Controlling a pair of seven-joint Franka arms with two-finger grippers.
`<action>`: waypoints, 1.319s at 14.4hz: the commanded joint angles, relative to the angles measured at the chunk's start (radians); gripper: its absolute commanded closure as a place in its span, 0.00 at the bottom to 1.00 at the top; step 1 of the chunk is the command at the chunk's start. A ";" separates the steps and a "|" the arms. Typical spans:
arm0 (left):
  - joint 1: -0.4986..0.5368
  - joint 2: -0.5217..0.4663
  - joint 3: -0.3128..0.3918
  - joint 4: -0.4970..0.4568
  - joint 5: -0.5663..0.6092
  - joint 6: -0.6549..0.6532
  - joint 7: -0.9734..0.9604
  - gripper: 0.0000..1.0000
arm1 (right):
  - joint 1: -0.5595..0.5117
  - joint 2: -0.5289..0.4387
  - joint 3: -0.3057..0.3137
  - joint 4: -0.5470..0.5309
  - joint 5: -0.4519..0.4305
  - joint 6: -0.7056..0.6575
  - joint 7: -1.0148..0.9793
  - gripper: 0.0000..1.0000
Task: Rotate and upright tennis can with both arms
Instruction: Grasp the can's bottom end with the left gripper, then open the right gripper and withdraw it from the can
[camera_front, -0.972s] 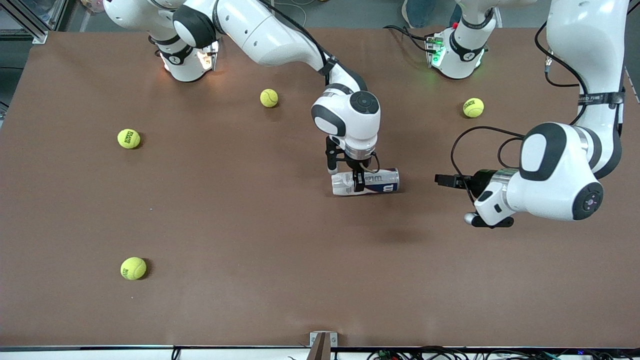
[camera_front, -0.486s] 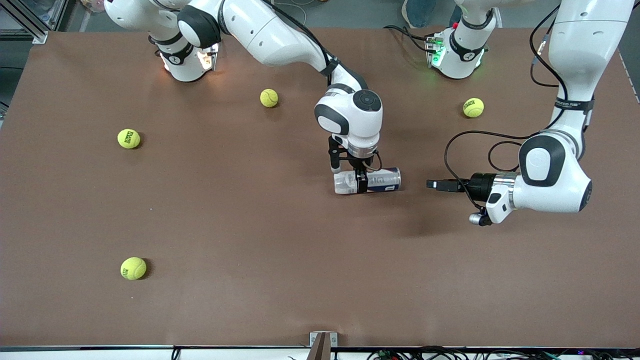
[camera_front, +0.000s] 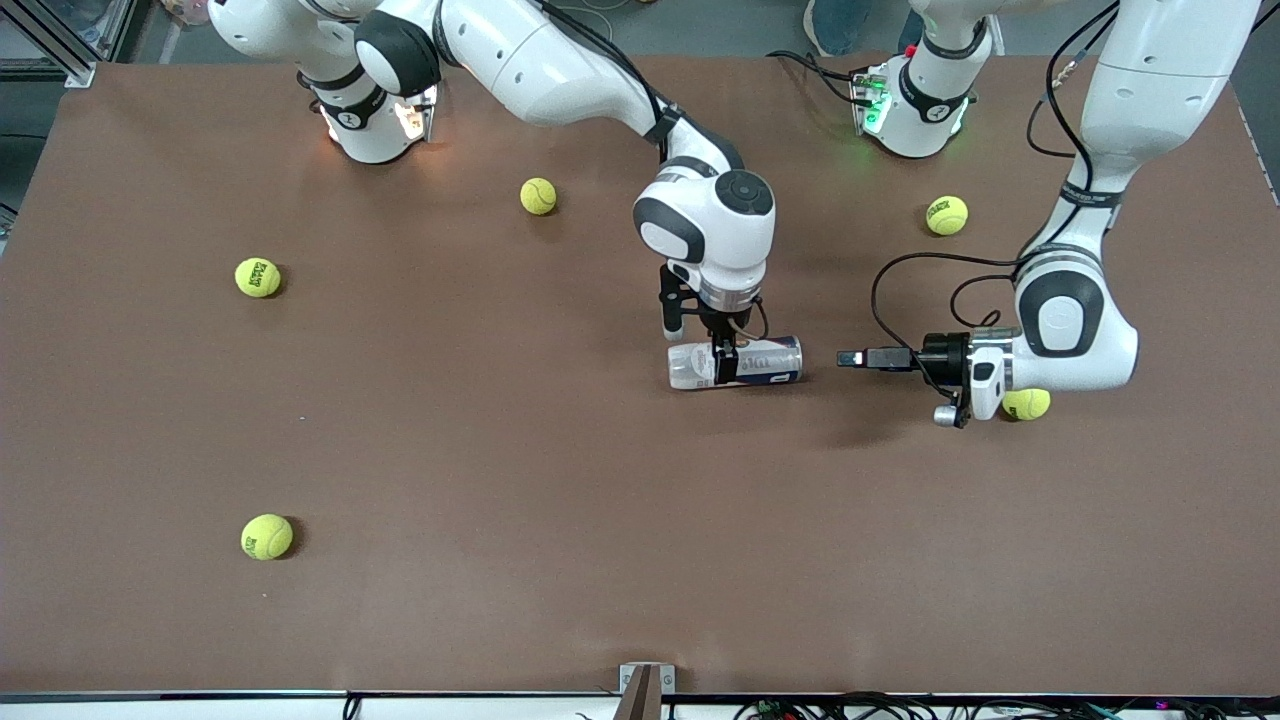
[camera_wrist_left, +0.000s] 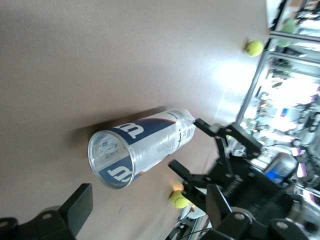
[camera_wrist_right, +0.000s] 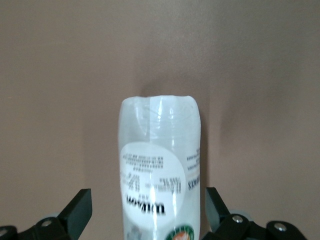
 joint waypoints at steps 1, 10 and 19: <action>0.009 0.007 -0.006 -0.080 -0.142 0.018 0.162 0.00 | -0.013 -0.045 0.021 0.026 0.038 -0.082 0.019 0.00; -0.039 0.123 -0.051 -0.092 -0.422 0.021 0.362 0.01 | -0.300 -0.171 0.171 0.037 0.075 -0.321 -0.513 0.00; -0.071 0.130 -0.057 -0.065 -0.465 0.019 0.376 1.00 | -0.629 -0.402 0.167 -0.219 0.073 -0.489 -1.470 0.00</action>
